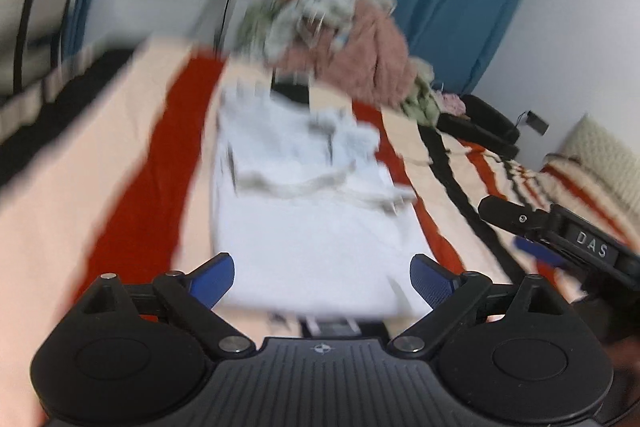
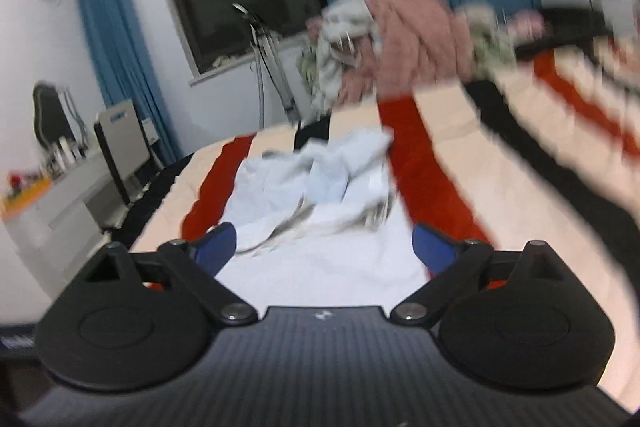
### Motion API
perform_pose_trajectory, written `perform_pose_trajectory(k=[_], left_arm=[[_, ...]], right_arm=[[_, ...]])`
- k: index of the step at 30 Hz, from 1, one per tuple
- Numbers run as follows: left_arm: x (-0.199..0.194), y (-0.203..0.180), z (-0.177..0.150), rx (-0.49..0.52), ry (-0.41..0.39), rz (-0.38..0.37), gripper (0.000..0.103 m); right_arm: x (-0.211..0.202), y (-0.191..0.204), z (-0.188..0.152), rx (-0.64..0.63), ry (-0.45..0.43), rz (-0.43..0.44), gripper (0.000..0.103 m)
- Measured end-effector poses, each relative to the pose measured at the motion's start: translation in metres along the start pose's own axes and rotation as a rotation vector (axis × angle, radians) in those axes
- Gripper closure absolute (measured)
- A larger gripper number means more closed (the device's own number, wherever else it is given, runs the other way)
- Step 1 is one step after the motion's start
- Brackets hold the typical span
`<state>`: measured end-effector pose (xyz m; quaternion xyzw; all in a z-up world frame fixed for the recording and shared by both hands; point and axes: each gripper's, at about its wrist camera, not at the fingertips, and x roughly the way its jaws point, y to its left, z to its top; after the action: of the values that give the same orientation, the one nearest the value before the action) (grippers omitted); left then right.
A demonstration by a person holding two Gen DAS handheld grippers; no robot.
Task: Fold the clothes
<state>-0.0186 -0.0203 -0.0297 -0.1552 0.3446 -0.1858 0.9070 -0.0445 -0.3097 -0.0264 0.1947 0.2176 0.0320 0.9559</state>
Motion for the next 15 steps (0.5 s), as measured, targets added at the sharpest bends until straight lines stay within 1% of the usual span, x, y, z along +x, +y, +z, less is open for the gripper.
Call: perform_pose_trajectory(k=[2, 5, 6, 7, 8, 9, 10, 11, 12, 13, 14, 15], left_arm=[[0.015, 0.021, -0.005, -0.153, 0.073, -0.054, 0.007], [0.040, 0.054, -0.013, -0.388, 0.151, -0.132, 0.013], [0.048, 0.063, -0.016, -0.447, 0.154, -0.138, 0.019], [0.055, 0.072, -0.018, -0.505, 0.156, -0.144, 0.026], [0.063, 0.081, -0.021, -0.564, 0.159, -0.149, 0.029], [0.070, 0.088, -0.023, -0.615, 0.157, -0.152, 0.035], [0.074, 0.091, -0.023, -0.634, 0.141, -0.143, 0.043], [0.077, 0.094, -0.021, -0.646, 0.124, -0.135, 0.048], [0.080, 0.096, -0.020, -0.657, 0.109, -0.128, 0.057], [0.082, 0.097, -0.019, -0.659, 0.100, -0.124, 0.068], [0.084, 0.099, -0.019, -0.662, 0.095, -0.124, 0.075], [0.085, 0.101, -0.019, -0.665, 0.089, -0.124, 0.083]], right_arm=[[0.008, -0.021, -0.007, 0.199, 0.079, 0.061, 0.007], [0.024, -0.053, -0.028, 0.523, 0.200, 0.140, 0.007], [0.030, -0.064, -0.036, 0.635, 0.240, 0.164, 0.007], [0.036, -0.070, -0.045, 0.705, 0.257, 0.175, 0.007], [0.043, -0.077, -0.053, 0.775, 0.275, 0.186, 0.007], [0.049, -0.083, -0.062, 0.845, 0.292, 0.197, 0.007], [0.053, -0.088, -0.066, 0.871, 0.283, 0.171, 0.007], [0.058, -0.094, -0.070, 0.897, 0.274, 0.146, 0.015], [0.062, -0.099, -0.074, 0.923, 0.265, 0.120, 0.022], [0.067, -0.103, -0.077, 0.943, 0.258, 0.087, 0.031], [0.070, -0.107, -0.078, 0.959, 0.248, 0.071, 0.035], [0.072, -0.109, -0.080, 0.975, 0.234, 0.066, 0.035]])
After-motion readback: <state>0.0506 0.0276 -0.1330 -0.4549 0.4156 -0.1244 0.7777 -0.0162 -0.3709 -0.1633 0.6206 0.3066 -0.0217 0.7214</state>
